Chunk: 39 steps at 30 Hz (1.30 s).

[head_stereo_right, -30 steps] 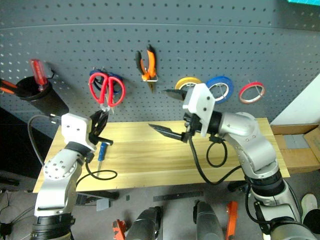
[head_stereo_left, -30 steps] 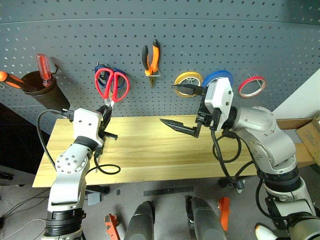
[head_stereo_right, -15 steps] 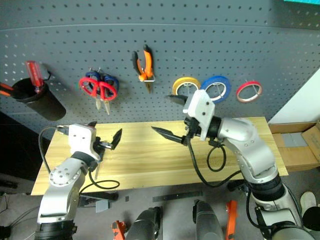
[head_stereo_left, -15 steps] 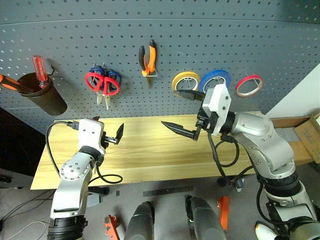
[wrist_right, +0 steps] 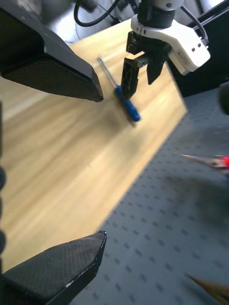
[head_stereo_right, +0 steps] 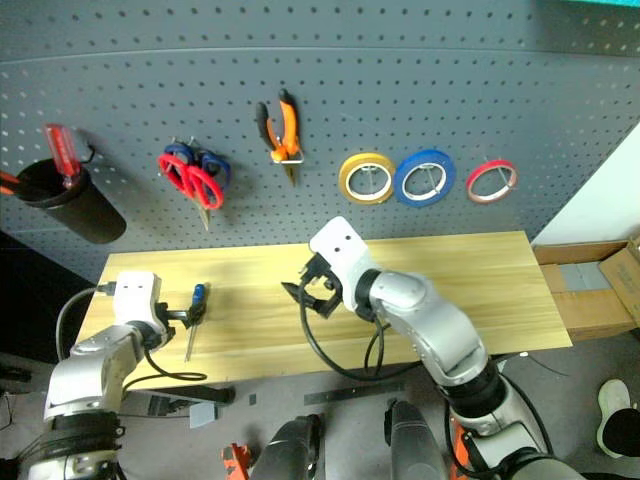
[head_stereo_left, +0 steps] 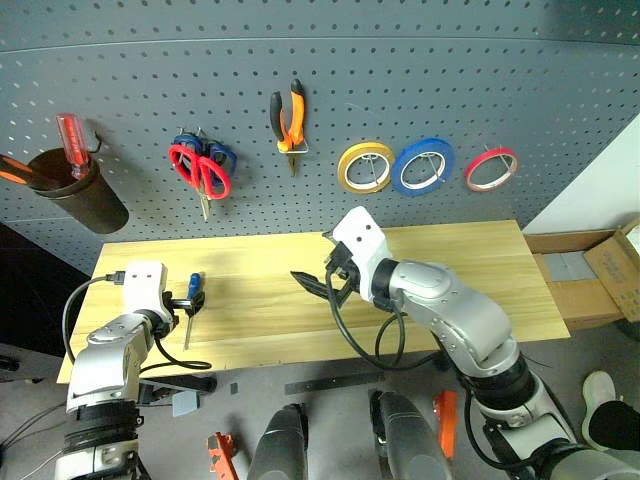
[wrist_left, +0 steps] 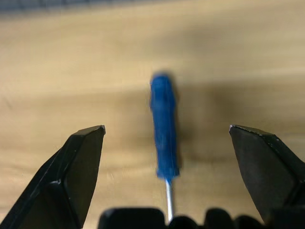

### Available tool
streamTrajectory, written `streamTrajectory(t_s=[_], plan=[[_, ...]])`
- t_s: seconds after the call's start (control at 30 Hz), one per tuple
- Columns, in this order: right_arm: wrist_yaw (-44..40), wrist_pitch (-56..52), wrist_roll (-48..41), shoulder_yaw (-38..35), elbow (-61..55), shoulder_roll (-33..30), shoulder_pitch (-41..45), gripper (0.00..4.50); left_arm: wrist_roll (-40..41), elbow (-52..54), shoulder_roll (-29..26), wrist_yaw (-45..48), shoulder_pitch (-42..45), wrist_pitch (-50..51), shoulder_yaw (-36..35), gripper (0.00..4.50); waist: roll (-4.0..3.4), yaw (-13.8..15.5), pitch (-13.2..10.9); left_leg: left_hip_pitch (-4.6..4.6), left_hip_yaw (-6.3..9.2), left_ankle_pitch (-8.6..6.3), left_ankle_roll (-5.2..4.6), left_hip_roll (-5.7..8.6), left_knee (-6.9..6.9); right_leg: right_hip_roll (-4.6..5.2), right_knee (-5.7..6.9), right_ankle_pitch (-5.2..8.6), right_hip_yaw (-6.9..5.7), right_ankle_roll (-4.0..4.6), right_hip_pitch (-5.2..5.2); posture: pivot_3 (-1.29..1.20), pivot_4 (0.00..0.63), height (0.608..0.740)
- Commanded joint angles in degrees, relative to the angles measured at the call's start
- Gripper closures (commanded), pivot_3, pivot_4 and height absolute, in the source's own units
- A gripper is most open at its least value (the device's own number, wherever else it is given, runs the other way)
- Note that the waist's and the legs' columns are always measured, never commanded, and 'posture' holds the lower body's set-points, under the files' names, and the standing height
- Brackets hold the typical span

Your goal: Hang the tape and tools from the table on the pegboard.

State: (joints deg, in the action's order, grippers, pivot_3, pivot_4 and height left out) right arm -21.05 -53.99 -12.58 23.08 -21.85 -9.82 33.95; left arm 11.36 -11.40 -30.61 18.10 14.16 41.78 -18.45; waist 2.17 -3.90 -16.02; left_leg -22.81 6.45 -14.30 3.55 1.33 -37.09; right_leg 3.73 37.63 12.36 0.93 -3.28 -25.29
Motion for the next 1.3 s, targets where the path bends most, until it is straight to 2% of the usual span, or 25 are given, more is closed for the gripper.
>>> streamTrajectory(t_s=[0.03,0.33,0.37,0.43,0.73,0.77,0.97,1.1,1.3], plan=[[1.1,-1.11,1.35,1.83,-0.02,1.36,1.3,0.0,0.37,-4.21,-0.75,-0.09,2.46,0.66,-0.59,0.02,0.01,-0.01,-0.09,0.0,0.0,0.0,0.0,0.0,0.0,0.0,-0.01,0.0,0.01,0.0,0.0,-0.08,0.332,0.74],[0.25,-4.0,2.18,5.0,-2.2,1.55,2.25,0.0,-0.32,-15.58,1.26,-2.04,8.61,-2.97,0.52,0.02,0.07,-0.67,-1.02,0.0,0.0,0.0,0.0,0.0,0.02,0.01,0.0,0.01,0.01,0.01,-0.02,-0.11,0.364,0.74],[0.05,-4.26,2.18,5.27,-2.52,1.44,2.29,0.0,-0.41,-16.51,1.4,-2.04,9.18,-3.43,0.75,0.18,0.05,-0.72,-1.17,0.0,0.01,0.0,0.0,-0.02,0.02,0.0,0.0,0.01,-0.01,0.01,-0.02,-0.11,0.365,0.74],[-0.24,-4.82,2.05,5.64,-3.18,1.35,2.24,0.0,-0.41,-17.57,1.62,-2.03,9.73,-4.03,0.98,0.6,-0.02,-0.8,-1.36,0.0,0.02,0.0,0.0,-0.02,0.03,0.0,0.01,0.01,-0.01,0.01,-0.04,-0.12,0.366,0.74],[-2.22,-3.06,2.39,5.97,-2.8,0.47,3.97,0.0,-2.0,-16.92,0.52,-2.73,7.54,-9.72,2.03,3.84,-0.03,-1.07,-1.44,0.0,-0.01,-0.01,0.0,-0.02,0.06,0.02,-0.02,0.02,0.01,-0.01,-0.05,-0.12,0.349,0.74],[-2.93,-1.71,2.5,6.03,-2.64,0.08,4.31,0.0,-2.38,-16.29,0.38,-3.13,7.01,-10.86,2.04,3.97,-0.03,-1.07,-1.44,0.0,-0.01,-0.01,0.0,-0.02,0.06,0.02,-0.03,0.02,0.01,-0.01,-0.05,-0.12,0.345,0.74],[-7.9,7.45,1.93,4.9,-1.88,-1.54,4.81,0.0,-2.13,-10.24,0.89,-5.84,3.29,-15.25,0.12,3.97,-0.01,-1.05,-1.43,-0.06,0.02,-0.01,0.02,-0.04,0.11,0.03,-0.18,0.01,-0.03,-0.01,-0.07,-0.12,0.317,0.74],[-14.01,16.92,1.34,4.17,-3.43,-3.82,5.28,0.0,-1.06,-1.33,2.26,-7.93,-1.37,-18.62,-2.17,3.97,0.01,-0.96,-1.42,-0.13,0.01,-0.04,0.05,-0.04,0.14,0.08,-0.43,-0.01,-0.04,-0.02,-0.06,-0.1,0.295,0.74],[-20.25,22.91,-2.21,0.9,-1.97,-4.09,6.17,0.0,1.99,9.98,4.42,-5.38,-5.88,-26.45,-3.99,3.97,0.13,-0.65,-1.27,-0.17,0.0,-0.12,0.08,-0.03,0.18,0.16,-0.59,-0.01,-0.08,-0.02,-0.04,-0.07,0.248,0.74]])
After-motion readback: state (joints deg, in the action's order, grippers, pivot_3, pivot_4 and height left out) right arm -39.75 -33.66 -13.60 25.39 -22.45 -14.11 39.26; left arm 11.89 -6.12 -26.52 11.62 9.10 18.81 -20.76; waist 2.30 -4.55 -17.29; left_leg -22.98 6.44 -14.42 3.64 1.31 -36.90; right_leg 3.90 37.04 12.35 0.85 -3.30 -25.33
